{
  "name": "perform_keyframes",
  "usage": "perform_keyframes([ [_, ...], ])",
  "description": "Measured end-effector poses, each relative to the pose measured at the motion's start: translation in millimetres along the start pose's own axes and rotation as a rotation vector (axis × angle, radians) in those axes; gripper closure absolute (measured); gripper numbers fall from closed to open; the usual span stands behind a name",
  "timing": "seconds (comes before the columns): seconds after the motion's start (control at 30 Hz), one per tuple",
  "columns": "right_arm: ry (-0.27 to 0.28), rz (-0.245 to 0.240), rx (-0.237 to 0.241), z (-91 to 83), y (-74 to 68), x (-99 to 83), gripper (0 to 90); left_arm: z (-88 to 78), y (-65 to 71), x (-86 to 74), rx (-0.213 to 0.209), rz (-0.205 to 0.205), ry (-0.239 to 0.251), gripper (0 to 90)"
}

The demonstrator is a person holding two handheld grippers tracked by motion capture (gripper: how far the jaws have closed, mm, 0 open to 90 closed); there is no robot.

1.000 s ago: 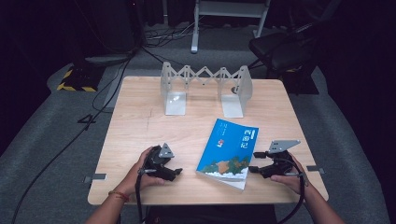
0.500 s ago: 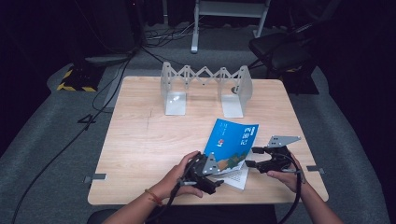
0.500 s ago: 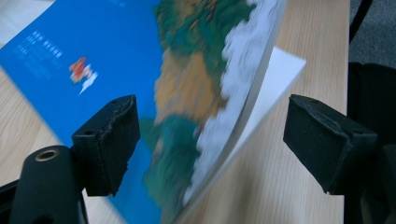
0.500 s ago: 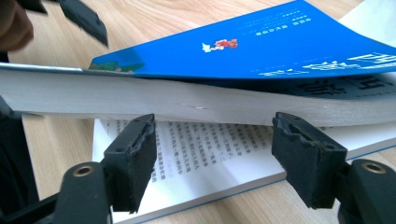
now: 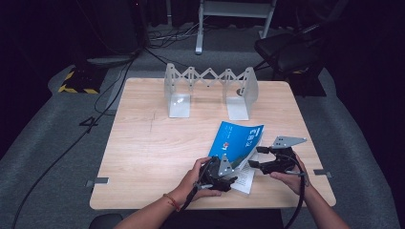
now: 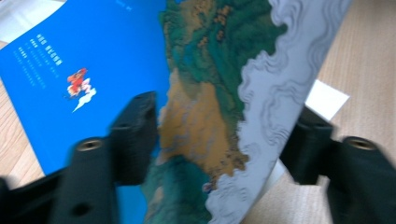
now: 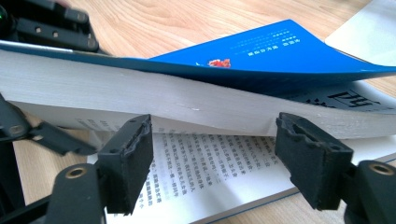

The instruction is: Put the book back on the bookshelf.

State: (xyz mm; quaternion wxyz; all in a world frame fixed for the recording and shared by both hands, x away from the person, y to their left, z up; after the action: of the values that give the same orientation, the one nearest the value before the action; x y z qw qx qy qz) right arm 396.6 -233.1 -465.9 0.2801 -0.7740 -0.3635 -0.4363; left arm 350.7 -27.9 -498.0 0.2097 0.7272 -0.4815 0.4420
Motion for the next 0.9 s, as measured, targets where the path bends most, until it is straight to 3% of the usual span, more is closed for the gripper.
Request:
perform_keyframes([
  [0.13, 0.016, 0.005, -0.007, 0.5, 0.7, 0.9, 28.3, -7.9, 0.6, 1.8, -0.017, 0.062, 0.033, 59.5],
  [0.33, 0.027, 0.012, 0.009, -1.7, 2.6, 0.9, 28.9, -19.6, -8.9, 5.3, -0.010, 0.068, 0.057, 73.8],
  [0.43, 0.024, -0.024, 0.039, -3.1, -2.9, -0.6, 31.3, -31.1, -19.8, -0.5, -0.016, 0.085, 0.037, 75.8],
  [0.6, 0.076, -0.083, 0.060, -11.0, -12.3, 8.1, 32.5, -50.7, -36.0, -14.2, -0.038, 0.074, 0.012, 74.6],
  [0.67, 0.091, -0.121, 0.091, -10.5, -19.3, 14.5, 32.2, -55.8, -40.2, -17.7, -0.040, 0.074, 0.010, 73.5],
  [0.77, 0.095, -0.183, 0.165, -1.0, -28.8, 20.4, 31.3, -68.4, -52.2, -28.0, -0.048, 0.050, 0.012, 71.4],
  [0.9, 0.058, -0.213, 0.204, 20.9, -31.6, 24.0, 31.4, -79.9, -61.5, -37.6, -0.041, 0.041, 0.007, 69.1],
])
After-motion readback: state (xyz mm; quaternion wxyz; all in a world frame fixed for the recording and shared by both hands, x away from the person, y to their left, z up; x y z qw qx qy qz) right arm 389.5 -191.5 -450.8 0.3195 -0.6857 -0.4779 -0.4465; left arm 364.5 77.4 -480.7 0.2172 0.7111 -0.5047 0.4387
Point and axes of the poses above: each handheld gripper's, and its own axes: z roughly forward along the jaws, x roughly out of its top, y roughly to its right, the point moved 4 cm from there along z, roughly forward along the jaws, and after that the axes turned 9 degrees about y, right-handed, at the moved point
